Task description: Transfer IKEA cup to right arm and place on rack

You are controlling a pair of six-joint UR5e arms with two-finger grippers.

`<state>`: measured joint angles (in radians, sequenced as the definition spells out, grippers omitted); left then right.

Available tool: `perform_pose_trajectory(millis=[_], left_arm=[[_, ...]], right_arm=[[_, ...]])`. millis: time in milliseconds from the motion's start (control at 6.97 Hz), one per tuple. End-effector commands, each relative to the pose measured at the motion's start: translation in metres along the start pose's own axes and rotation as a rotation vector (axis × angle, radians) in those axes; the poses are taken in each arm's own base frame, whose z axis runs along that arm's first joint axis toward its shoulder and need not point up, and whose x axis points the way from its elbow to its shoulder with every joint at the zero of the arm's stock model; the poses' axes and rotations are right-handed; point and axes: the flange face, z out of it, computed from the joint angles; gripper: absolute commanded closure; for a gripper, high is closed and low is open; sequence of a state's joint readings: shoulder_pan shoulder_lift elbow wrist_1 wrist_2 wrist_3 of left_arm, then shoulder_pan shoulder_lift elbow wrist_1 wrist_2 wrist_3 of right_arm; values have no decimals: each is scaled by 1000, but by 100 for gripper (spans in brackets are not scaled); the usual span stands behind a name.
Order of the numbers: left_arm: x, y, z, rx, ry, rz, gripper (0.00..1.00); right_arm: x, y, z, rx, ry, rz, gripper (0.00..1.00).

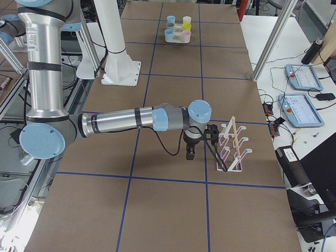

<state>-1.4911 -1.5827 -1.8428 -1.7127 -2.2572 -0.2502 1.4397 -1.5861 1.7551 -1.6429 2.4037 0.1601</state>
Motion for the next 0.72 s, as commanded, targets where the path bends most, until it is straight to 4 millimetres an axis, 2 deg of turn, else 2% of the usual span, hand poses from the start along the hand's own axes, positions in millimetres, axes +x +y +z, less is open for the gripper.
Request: perform_pose_trajectory(millis=[0, 143, 287, 574], left_arm=[[-1, 14, 3, -21, 34, -8, 0], [0, 17, 5, -25, 36, -4, 0], [1, 20, 18, -53, 38, -6, 0], [14, 25, 32, -89, 68, 18, 0]], right_arm=[[2, 1, 1, -3, 0, 4, 0], [3, 8, 1, -3, -1, 5, 0], [-9, 14, -12, 23, -1, -18, 0], [-17, 11, -17, 35, -1, -28, 0]])
